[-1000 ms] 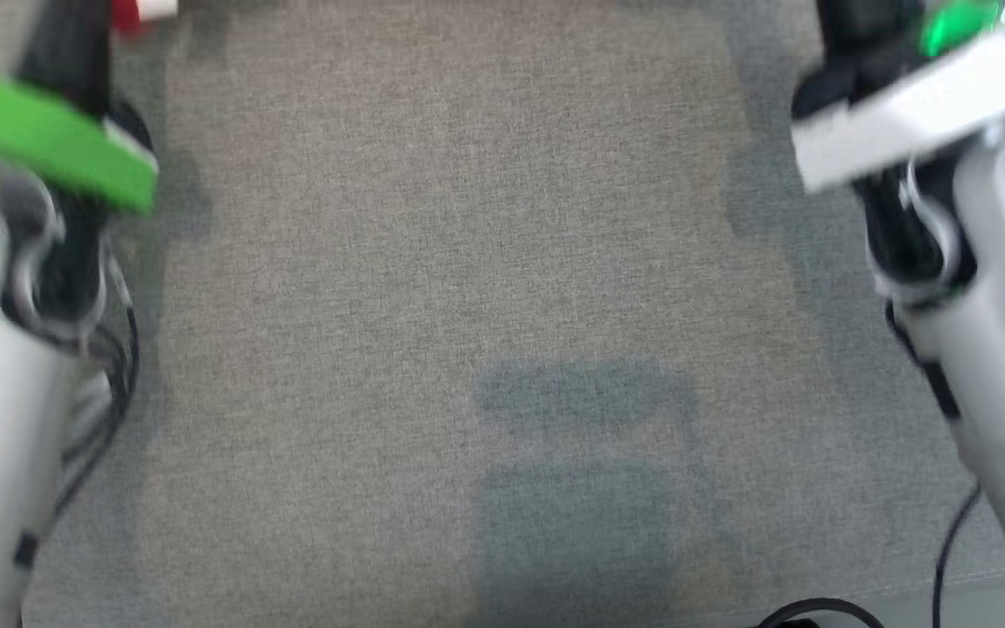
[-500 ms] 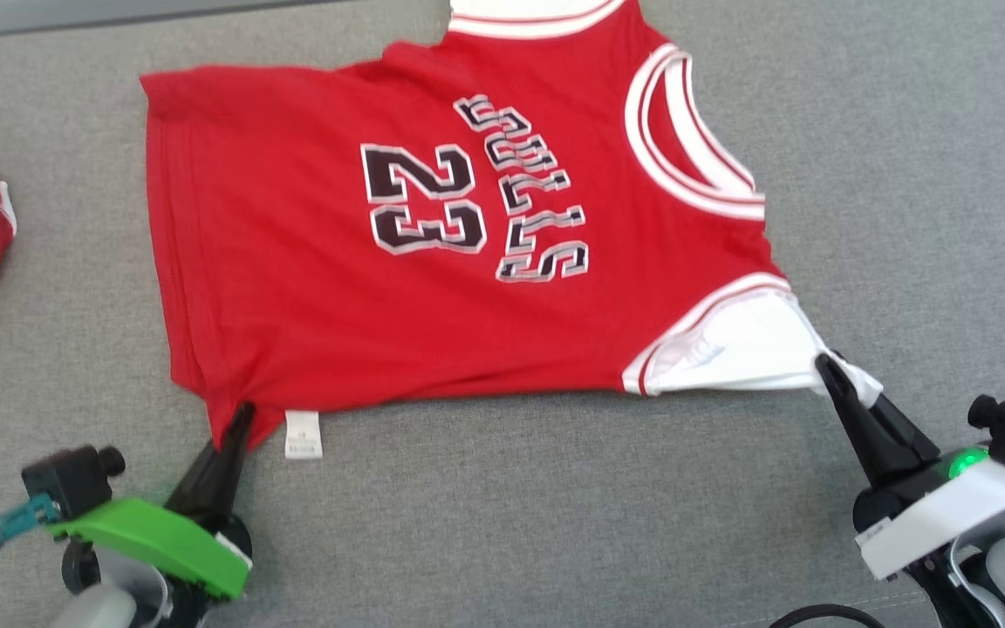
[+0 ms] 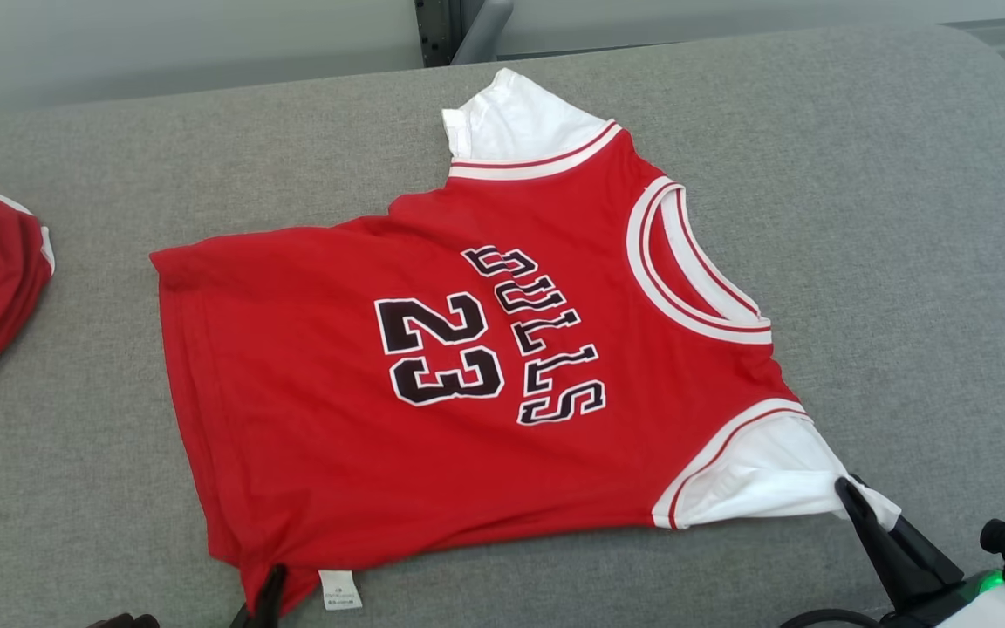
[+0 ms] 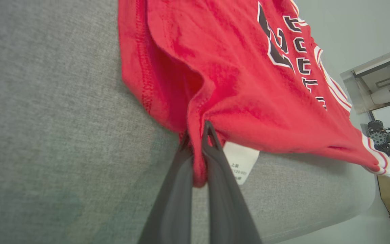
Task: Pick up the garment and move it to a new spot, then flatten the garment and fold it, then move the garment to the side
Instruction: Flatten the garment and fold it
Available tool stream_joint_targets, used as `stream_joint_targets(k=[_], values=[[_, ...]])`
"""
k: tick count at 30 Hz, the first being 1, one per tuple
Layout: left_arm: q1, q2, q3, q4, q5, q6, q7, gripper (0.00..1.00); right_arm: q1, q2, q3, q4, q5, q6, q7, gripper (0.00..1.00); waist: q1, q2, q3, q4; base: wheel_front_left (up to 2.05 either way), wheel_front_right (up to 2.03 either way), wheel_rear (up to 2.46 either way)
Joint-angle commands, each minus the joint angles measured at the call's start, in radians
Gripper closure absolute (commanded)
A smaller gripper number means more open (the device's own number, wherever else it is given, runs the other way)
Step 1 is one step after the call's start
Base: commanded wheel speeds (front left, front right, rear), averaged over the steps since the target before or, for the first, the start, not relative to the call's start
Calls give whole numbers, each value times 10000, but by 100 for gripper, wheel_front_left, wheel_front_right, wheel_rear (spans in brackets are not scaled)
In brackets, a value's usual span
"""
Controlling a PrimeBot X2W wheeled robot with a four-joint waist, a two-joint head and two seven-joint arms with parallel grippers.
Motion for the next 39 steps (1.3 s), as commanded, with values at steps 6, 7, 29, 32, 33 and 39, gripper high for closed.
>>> stream_joint_targets(k=[6,7,29,32,33,39], values=[[476,775,273,-1618,-70,746,426,100,-437,-177,99,-414,-229,-19,118,100,1,120,150,4,0,0,0],[437,892,329,-1894,-62,871,539,100,-612,-199,167,-466,-207,-19,247,100,1,120,169,3,0,0,0],[-3237,1638,58,-2663,-636,2160,4701,100,-6178,-27,2242,2486,532,-16,1814,100,1,120,97,476,0,0,0],[-3890,1399,-67,-1939,-810,2000,5200,100,-6621,102,2591,3011,634,-16,1611,100,1,120,201,607,0,0,0],[-4327,1275,-126,-1476,-852,1880,5443,100,-6872,76,2880,3295,658,-17,1528,100,1,120,260,644,0,0,0],[-5108,942,-351,-345,-737,1611,5792,100,-7394,47,3486,3856,813,-17,1204,100,1,120,385,625,0,0,0]])
